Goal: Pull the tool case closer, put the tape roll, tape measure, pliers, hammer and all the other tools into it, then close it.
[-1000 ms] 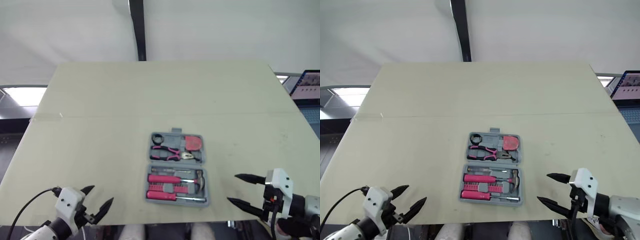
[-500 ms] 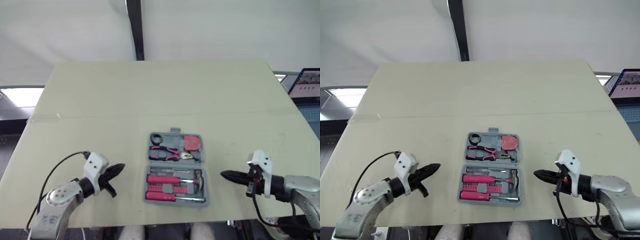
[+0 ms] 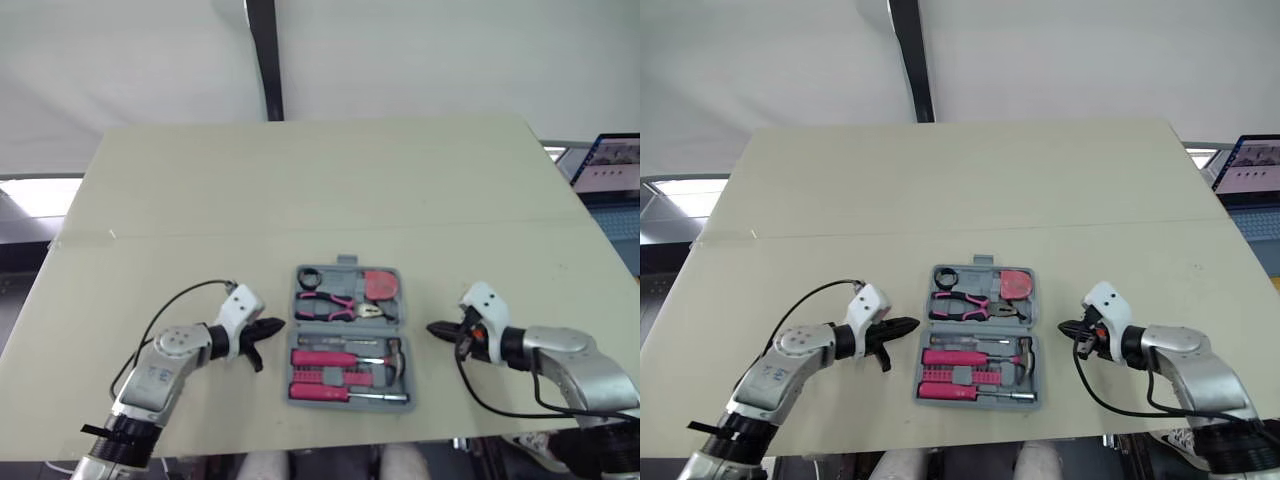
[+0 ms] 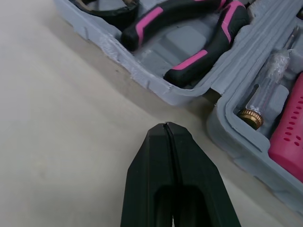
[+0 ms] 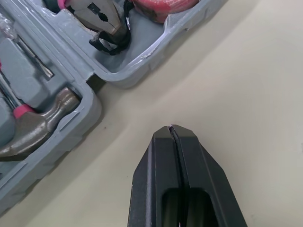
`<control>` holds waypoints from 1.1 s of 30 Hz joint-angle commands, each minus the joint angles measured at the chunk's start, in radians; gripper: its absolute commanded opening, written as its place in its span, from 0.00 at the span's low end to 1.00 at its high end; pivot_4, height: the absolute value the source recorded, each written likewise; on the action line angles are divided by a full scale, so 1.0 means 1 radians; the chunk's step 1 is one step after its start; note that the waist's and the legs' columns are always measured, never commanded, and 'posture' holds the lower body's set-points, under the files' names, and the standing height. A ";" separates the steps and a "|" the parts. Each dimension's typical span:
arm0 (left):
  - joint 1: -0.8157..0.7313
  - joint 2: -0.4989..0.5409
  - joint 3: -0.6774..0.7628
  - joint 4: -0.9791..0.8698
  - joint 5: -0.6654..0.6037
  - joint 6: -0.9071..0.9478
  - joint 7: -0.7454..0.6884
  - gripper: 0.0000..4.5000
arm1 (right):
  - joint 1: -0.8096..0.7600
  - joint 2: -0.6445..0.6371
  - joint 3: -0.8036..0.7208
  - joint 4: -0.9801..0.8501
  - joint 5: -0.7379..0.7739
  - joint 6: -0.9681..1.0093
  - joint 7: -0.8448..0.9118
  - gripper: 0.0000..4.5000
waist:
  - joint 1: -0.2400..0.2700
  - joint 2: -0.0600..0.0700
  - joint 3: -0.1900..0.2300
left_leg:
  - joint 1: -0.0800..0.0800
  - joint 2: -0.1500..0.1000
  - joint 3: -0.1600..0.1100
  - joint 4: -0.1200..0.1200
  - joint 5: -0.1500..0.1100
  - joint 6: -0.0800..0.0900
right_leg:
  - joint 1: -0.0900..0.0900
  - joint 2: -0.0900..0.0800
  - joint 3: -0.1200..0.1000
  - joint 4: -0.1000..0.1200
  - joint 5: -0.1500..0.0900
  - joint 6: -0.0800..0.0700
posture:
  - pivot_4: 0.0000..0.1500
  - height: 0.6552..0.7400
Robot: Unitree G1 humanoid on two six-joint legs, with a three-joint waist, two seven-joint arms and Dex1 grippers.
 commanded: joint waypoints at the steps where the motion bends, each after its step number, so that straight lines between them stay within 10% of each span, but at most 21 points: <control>1: -0.014 -0.010 -0.024 0.022 0.022 -0.025 -0.010 0.01 | -0.014 -0.001 0.010 -0.012 -0.021 0.002 -0.013 0.00 | 0.001 0.000 0.000 | 0.000 0.000 0.000 0.000 0.000 0.000 | 0.000 0.000 0.000 0.000 0.000 0.000 | 1.00 1.00; 33: 0.077 -0.050 -0.072 -0.158 0.068 0.071 0.026 0.01 | -0.089 0.008 0.161 -0.089 -0.034 0.073 0.102 0.00 | 0.000 0.000 0.000 | 0.000 -0.001 -0.001 0.000 0.000 0.000 | 0.001 0.000 0.000 0.000 0.000 0.000 | 1.00 1.00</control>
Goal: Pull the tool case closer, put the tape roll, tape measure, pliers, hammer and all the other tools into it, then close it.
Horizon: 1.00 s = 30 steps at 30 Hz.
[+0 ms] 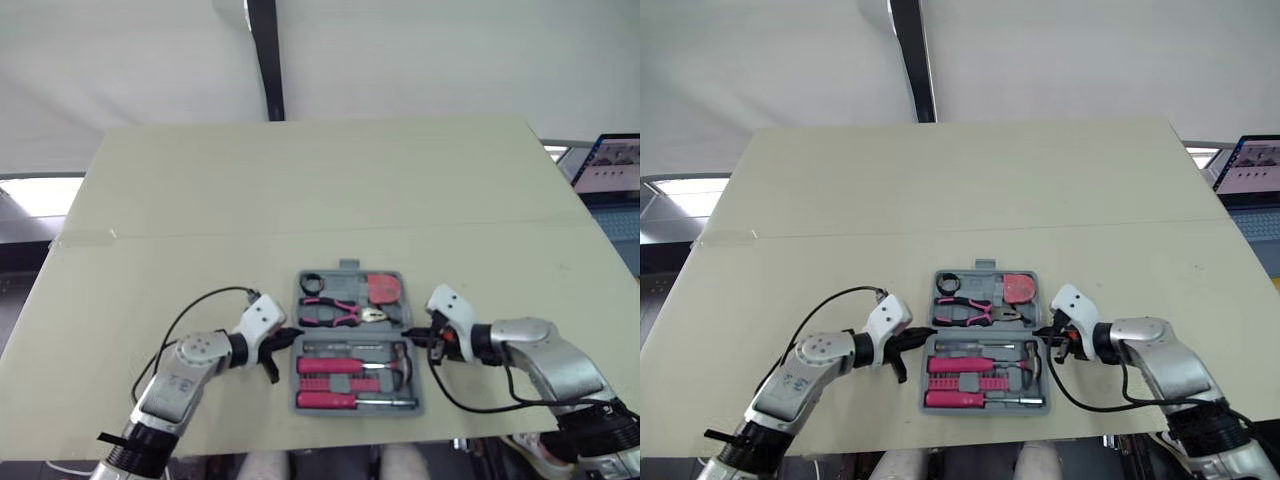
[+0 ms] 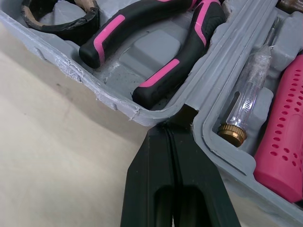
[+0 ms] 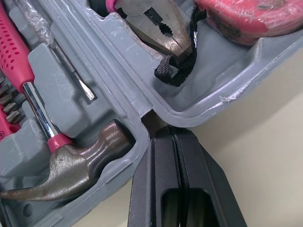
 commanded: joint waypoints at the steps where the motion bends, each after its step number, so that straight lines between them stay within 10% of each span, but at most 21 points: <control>1: 0.032 0.002 -0.024 -0.060 -0.004 0.027 0.002 0.01 | 0.009 -0.012 0.014 -0.057 0.023 0.000 0.042 0.00 | 0.000 0.000 0.000 | 0.000 0.000 0.000 0.000 0.000 0.000 | 0.000 0.000 0.000 0.000 0.000 0.000 | 1.00 1.00; 30: 0.172 0.015 -0.027 -0.228 -0.019 0.112 0.033 0.01 | 0.070 -0.032 0.016 -0.134 0.039 0.045 0.061 0.00 | 0.000 0.000 0.000 | 0.000 0.000 0.000 0.000 0.000 0.000 | 0.000 0.000 0.000 -0.001 0.000 0.000 | 1.00 1.00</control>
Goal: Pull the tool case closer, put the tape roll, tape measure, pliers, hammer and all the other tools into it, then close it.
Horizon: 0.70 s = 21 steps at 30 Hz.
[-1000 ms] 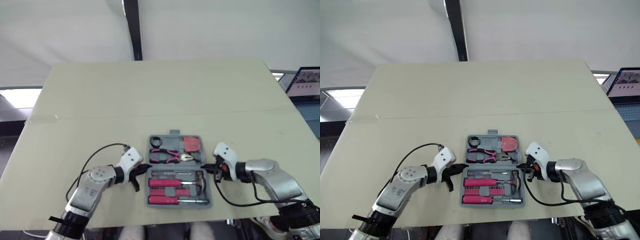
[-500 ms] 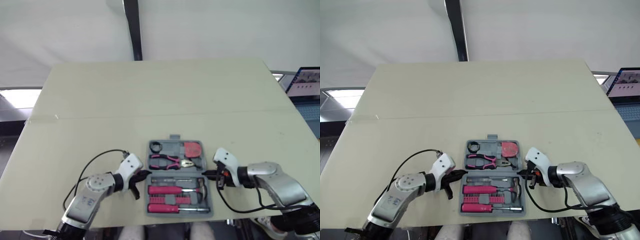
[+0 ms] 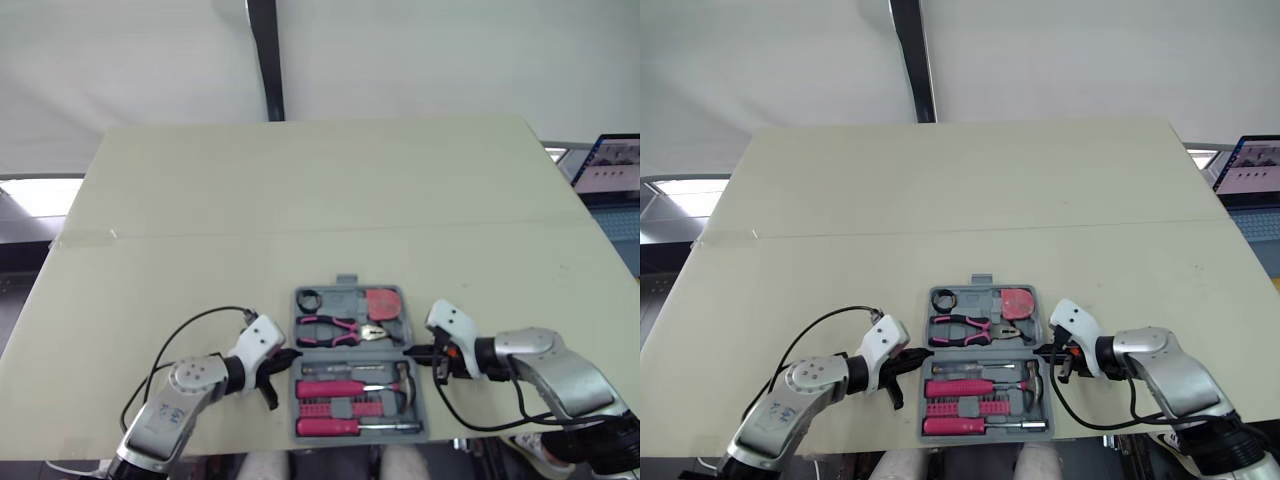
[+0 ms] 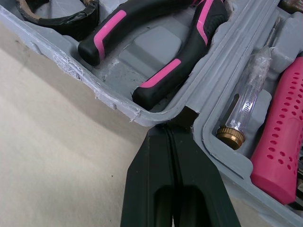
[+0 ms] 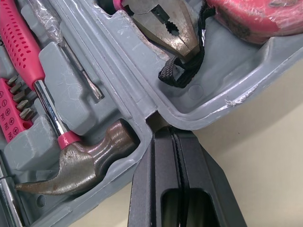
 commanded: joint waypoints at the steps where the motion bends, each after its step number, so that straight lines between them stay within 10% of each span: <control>1: 0.021 0.000 -0.026 -0.041 -0.017 0.009 -0.004 0.01 | 0.002 0.009 0.007 -0.037 0.029 -0.002 0.017 0.00 | 0.000 0.000 0.000 | 0.000 0.000 0.000 0.000 0.000 0.000 | 0.000 0.000 0.000 0.000 0.000 0.000 | 1.00 1.00; 21: 0.043 0.018 -0.006 -0.046 -0.010 0.003 0.008 0.01 | 0.005 0.020 0.016 -0.031 0.026 -0.005 0.016 0.00 | 0.000 0.000 0.000 | 0.000 0.000 0.000 0.000 0.000 0.000 | 0.000 0.000 0.000 0.000 0.000 0.000 | 1.00 1.00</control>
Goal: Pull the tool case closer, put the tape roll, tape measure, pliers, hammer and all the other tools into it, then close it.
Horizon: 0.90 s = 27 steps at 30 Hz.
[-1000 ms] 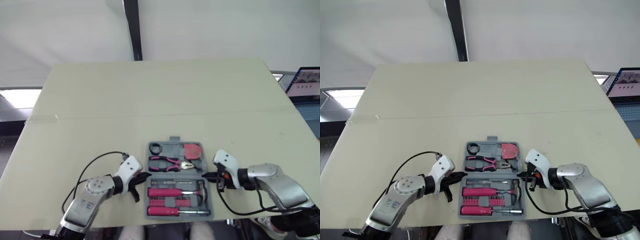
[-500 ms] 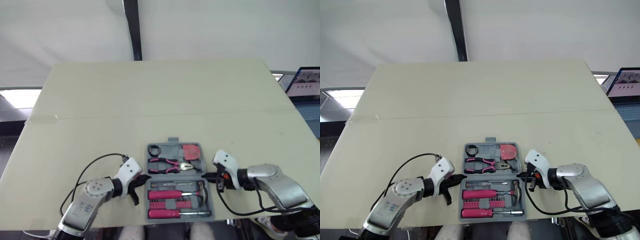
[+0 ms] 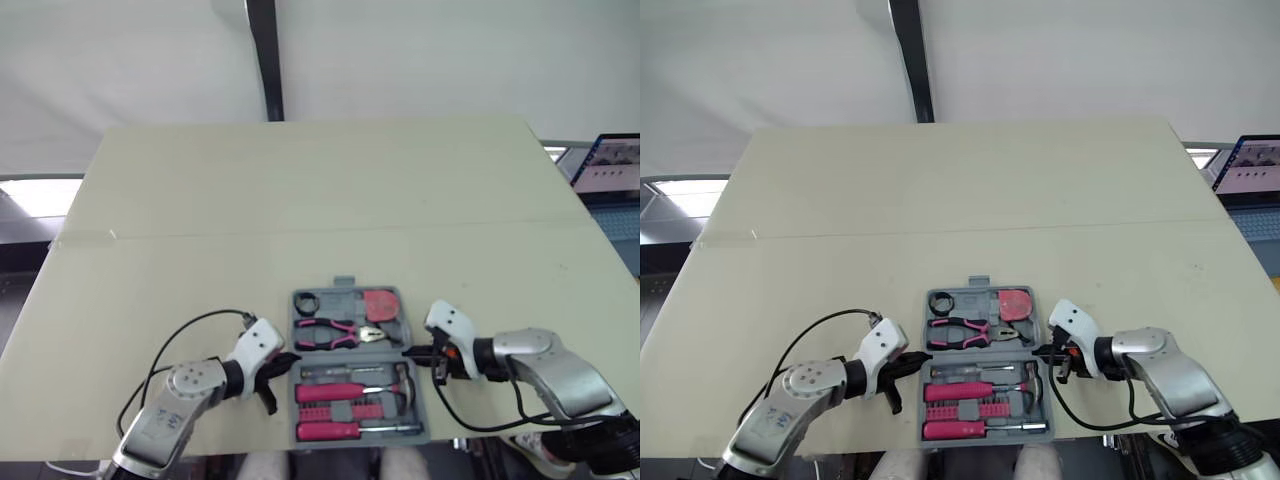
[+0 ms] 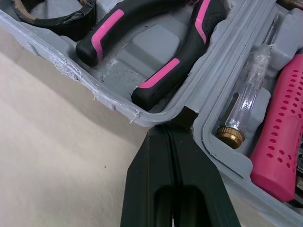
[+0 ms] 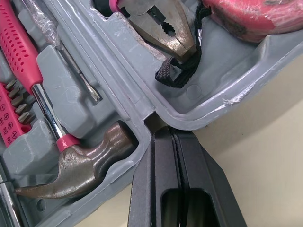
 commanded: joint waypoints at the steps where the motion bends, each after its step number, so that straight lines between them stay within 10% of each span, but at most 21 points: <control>1: 0.012 0.008 -0.001 -0.008 -0.009 -0.009 -0.001 0.01 | 0.004 0.012 0.008 -0.026 0.025 -0.009 0.015 0.00 | 0.000 0.000 0.000 | 0.000 0.000 0.000 0.000 0.000 0.000 | 0.000 0.000 0.000 0.000 0.000 0.000 | 1.00 1.00; 15: 0.230 0.179 0.349 -0.256 -0.300 -0.112 -0.243 0.01 | 0.028 -0.066 -0.182 0.019 0.097 -0.047 0.028 0.00 | -0.001 0.000 0.001 | -0.001 0.001 0.000 0.000 0.000 0.000 | -0.001 0.000 0.000 -0.002 0.000 0.000 | 1.00 1.00; 27: 0.219 0.147 0.039 -0.211 -0.129 -0.337 -0.247 0.01 | -0.082 -0.008 -0.210 0.102 0.113 -0.016 -0.042 0.00 | 0.001 0.002 0.002 | 0.000 0.001 0.001 -0.001 0.000 0.000 | 0.000 0.000 0.000 -0.002 0.000 0.000 | 1.00 1.00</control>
